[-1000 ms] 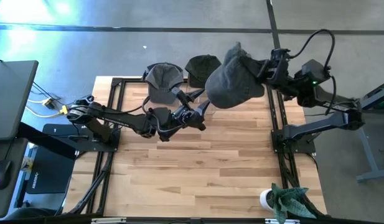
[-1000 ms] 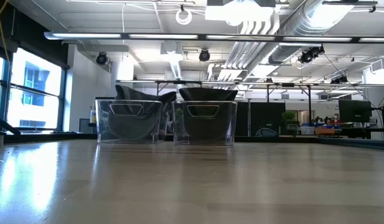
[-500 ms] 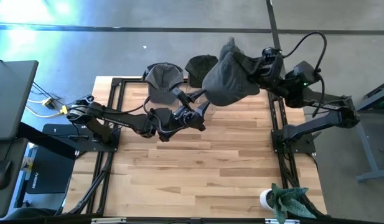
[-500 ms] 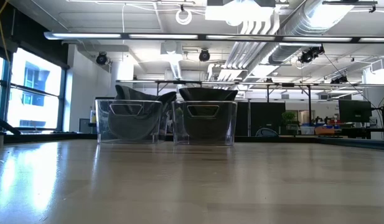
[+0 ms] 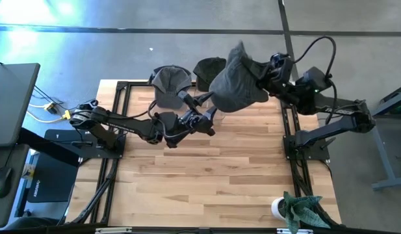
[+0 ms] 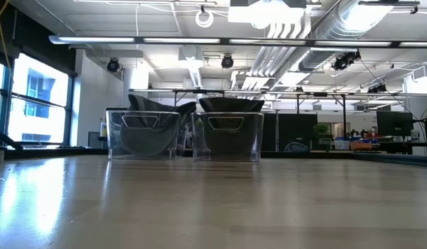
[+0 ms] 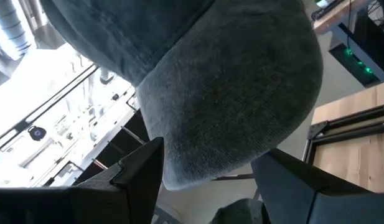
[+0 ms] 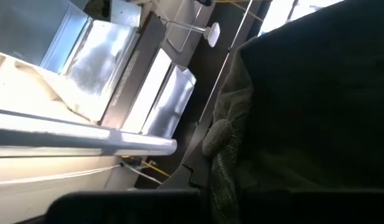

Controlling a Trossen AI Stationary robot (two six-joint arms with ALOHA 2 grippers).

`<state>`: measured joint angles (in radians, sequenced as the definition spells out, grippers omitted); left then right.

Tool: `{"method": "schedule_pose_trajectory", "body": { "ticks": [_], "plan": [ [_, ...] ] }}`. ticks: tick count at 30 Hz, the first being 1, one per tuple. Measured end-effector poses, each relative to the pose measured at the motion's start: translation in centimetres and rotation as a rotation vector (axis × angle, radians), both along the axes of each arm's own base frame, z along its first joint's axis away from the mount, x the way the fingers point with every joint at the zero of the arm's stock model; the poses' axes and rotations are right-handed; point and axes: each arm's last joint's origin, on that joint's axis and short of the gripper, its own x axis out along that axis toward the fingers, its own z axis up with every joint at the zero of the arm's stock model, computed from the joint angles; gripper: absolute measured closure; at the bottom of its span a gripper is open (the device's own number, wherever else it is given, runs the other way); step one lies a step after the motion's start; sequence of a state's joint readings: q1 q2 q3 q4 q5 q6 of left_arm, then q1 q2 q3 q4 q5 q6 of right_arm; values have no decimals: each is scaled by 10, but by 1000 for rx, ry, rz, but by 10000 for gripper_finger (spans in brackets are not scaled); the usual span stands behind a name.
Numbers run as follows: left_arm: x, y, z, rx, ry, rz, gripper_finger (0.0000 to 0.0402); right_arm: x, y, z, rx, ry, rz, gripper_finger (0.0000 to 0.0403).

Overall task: Pick & Place hat
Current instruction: Put the black cap into the right transparent bin

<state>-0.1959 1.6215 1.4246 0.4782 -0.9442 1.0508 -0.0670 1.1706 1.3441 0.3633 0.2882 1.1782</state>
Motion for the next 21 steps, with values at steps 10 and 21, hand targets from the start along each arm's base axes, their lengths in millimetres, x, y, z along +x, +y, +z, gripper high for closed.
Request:
{"method": "schedule_pose_trajectory", "body": {
  "ticks": [10,21],
  "plan": [
    [0,-1,0,2,2,-10,199,3,2,-4,2,52,6,383],
    [0,-6,-1,5,5,-32,382,4,4,-5,-25,62,48,380]
  ]
}}
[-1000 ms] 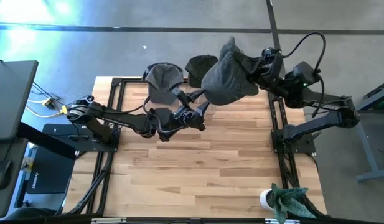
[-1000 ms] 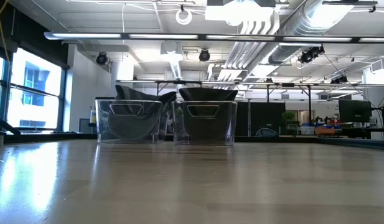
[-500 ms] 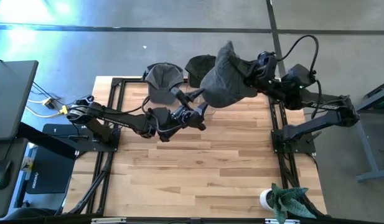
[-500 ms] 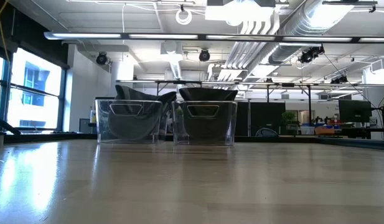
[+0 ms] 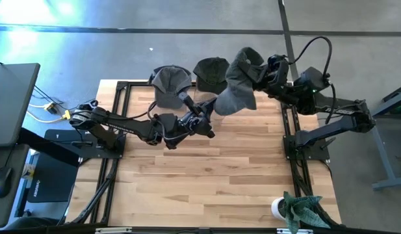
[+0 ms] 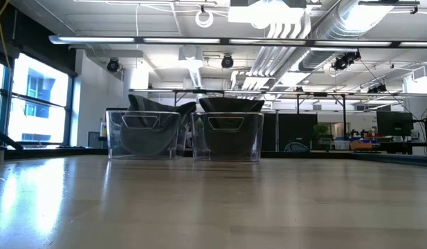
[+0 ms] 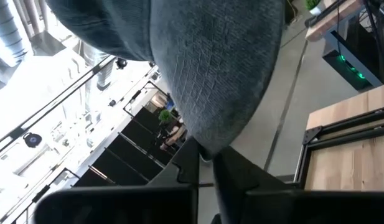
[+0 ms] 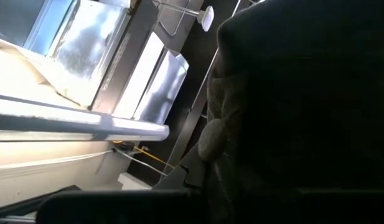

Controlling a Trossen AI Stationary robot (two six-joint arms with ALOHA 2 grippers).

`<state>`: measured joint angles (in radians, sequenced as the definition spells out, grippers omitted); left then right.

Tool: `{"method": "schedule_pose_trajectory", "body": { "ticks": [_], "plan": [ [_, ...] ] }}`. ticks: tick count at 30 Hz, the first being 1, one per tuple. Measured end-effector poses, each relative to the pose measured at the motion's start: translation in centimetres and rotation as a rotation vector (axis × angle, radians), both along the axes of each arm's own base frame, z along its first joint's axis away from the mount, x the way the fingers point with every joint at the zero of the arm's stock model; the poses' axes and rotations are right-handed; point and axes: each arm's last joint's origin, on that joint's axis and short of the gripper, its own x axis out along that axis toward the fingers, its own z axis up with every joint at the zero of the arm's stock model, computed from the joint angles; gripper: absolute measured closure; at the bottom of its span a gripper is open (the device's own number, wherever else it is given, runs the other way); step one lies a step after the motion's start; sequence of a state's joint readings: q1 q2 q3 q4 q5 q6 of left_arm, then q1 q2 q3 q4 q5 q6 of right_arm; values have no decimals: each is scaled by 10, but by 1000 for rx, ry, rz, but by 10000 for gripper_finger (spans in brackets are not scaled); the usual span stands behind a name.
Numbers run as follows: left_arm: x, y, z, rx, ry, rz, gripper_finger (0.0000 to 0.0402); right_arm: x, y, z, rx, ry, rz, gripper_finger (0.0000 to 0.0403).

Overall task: Pick & Place hat
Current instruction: Put the black cap into the right transparent bin

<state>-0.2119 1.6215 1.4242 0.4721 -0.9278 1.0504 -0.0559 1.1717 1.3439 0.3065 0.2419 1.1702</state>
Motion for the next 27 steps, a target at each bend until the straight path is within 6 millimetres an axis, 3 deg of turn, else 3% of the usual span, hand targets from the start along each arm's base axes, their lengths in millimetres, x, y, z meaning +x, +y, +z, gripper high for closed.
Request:
{"method": "schedule_pose_trajectory", "body": {
  "ticks": [11,14,21,27],
  "plan": [
    [-2,-4,0,-56,-38,25,397,2,0,-4,-80,70,-23,347],
    [-6,-3,2,-144,-108,18,400,0,0,-6,-123,125,-26,313],
    [-36,2,18,-346,-168,-77,401,-17,-8,-10,-198,254,-53,206],
    [-46,7,18,-504,-202,-135,401,-31,-10,-4,-246,228,13,141]
  ]
}}
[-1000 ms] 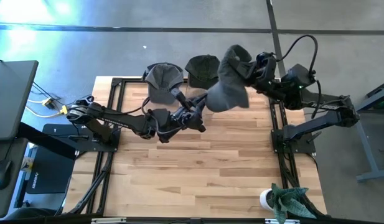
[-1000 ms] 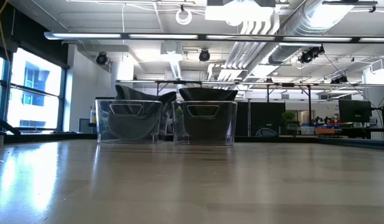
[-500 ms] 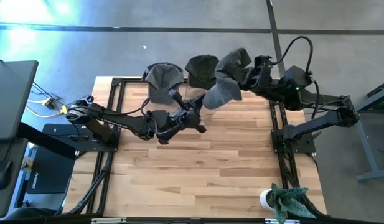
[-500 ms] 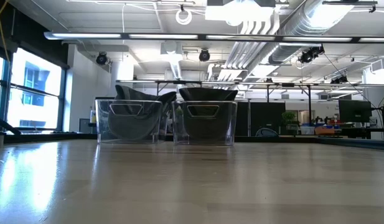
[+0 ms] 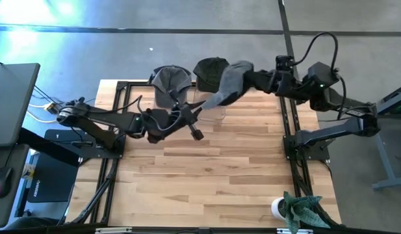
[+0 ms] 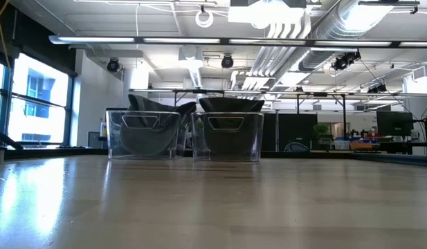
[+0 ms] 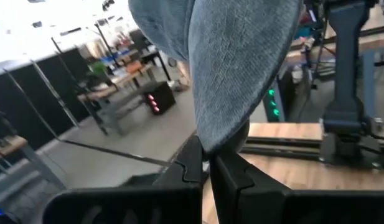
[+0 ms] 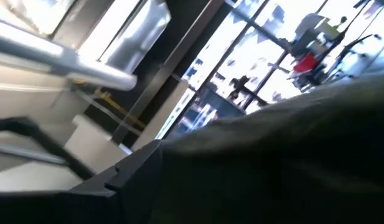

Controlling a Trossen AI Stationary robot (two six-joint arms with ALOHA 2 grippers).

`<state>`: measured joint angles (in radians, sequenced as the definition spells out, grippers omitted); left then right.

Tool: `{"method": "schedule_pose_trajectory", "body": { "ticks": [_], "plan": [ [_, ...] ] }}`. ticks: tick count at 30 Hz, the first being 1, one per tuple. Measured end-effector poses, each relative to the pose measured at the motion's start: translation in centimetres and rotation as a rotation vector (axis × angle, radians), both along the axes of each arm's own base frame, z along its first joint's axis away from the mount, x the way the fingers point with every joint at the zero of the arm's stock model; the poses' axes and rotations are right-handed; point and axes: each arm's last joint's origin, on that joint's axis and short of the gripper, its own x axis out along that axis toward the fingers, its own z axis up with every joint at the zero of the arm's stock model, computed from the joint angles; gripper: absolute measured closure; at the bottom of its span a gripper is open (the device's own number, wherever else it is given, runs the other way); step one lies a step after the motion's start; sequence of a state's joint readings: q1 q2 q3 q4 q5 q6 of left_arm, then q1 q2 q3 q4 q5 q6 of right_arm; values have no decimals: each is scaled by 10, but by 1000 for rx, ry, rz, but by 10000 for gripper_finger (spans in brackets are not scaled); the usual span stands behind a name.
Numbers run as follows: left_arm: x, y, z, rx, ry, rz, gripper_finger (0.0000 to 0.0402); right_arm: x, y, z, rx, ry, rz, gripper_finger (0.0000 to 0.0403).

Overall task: Pick & Place hat
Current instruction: Put the black cap into the right transparent bin

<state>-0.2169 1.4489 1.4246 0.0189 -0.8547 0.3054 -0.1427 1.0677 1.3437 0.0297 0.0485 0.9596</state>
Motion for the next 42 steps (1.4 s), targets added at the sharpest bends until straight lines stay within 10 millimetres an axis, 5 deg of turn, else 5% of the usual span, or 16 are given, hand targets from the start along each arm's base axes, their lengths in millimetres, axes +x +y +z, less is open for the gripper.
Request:
{"method": "schedule_pose_trajectory", "body": {
  "ticks": [6,13,21,28,36,42],
  "plan": [
    [0,2,-3,-148,-45,-133,401,-1,-3,-2,-2,24,2,128],
    [-4,14,-14,-614,-40,-360,401,-12,-10,-15,34,195,-55,127],
    [-9,28,-25,-916,21,-365,401,-24,-10,-32,19,391,114,127],
    [-19,38,-35,-1098,118,-294,401,-58,-7,-41,-60,540,128,127],
    [-19,49,-34,-1112,99,-279,401,-80,-1,-101,-7,1002,123,128],
    [-32,54,-34,-1007,46,-217,401,-84,-1,-160,145,720,92,128]
  ]
}}
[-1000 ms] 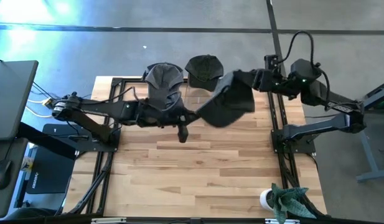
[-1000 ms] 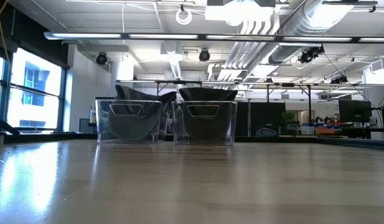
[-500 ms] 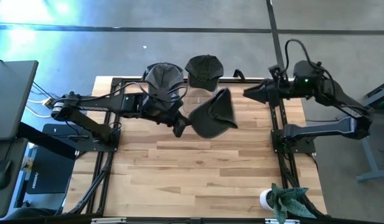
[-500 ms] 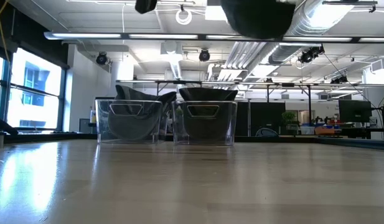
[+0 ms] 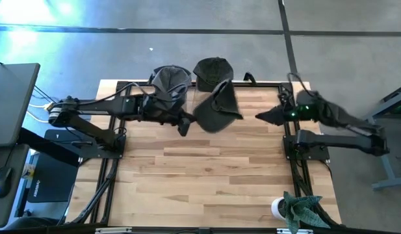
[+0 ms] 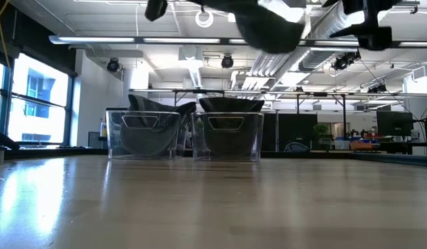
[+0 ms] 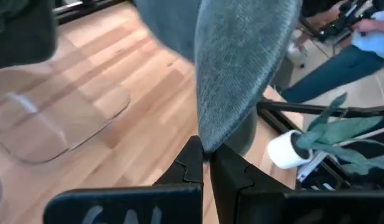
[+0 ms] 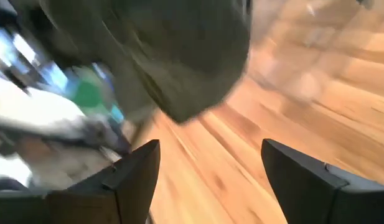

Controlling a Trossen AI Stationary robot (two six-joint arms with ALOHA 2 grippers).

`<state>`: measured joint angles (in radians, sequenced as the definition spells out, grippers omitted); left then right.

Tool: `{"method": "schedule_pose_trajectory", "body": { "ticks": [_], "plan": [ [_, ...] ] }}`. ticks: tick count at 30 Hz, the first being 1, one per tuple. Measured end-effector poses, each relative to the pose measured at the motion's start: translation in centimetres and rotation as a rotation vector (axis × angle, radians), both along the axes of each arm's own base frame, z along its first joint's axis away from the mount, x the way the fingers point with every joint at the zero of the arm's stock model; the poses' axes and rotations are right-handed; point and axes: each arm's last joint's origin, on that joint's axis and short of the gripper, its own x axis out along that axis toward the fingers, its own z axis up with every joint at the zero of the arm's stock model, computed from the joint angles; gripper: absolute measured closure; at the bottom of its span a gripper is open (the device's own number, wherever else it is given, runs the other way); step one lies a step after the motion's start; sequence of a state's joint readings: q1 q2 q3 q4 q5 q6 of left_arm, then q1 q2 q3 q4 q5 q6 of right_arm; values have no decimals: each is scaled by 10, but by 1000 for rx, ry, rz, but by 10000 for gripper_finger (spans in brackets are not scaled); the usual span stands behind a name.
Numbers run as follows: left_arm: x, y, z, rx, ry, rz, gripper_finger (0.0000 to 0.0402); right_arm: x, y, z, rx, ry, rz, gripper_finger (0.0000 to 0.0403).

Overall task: Pick & Place hat
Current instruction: Put the black cap into the right transparent bin

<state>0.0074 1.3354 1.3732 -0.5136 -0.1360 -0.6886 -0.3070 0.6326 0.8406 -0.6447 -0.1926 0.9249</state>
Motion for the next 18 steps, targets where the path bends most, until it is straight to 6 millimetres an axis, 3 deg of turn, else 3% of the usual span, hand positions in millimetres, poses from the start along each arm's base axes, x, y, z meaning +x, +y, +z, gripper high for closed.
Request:
{"method": "schedule_pose_trajectory", "body": {
  "ticks": [6,9,13,18],
  "plan": [
    [-16,2,-29,76,-215,55,401,-1,-4,-57,223,-371,-199,128],
    [-14,2,-47,157,-394,49,401,5,-6,-73,298,-622,-230,128],
    [-14,3,-58,176,-558,86,401,8,-7,-71,287,-834,-292,128],
    [-11,4,-62,191,-553,113,401,18,-11,-43,185,-777,-307,128]
  ]
}}
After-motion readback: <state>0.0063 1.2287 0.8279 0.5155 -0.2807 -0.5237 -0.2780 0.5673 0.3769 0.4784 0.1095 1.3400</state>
